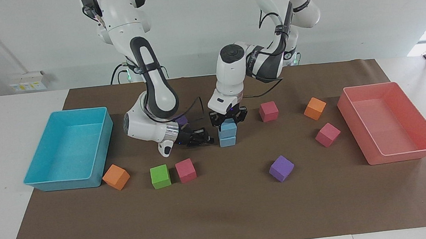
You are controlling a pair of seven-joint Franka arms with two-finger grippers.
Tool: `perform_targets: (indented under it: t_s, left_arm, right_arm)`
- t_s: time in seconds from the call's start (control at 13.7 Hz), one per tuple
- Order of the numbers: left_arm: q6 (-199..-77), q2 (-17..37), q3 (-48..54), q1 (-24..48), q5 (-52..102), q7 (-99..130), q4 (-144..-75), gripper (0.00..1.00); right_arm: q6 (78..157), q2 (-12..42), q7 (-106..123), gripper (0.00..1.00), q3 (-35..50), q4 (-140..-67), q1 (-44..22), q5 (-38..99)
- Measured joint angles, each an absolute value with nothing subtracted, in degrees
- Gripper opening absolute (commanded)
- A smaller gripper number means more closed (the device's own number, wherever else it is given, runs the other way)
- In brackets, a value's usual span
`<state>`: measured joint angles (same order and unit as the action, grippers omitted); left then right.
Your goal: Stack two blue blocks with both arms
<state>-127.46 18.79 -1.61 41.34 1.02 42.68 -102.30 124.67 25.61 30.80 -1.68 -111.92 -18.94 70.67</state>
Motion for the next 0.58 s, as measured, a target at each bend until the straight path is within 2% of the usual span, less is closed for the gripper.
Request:
perform_targets:
  t_s: [0.58]
  left_arm:
    - [-128.8,18.8,-1.6,41.4,0.8,40.7,-102.7,0.00]
  right_arm:
    - [124.7,25.6,30.8,0.00,-1.7,-112.0,-18.9,70.7]
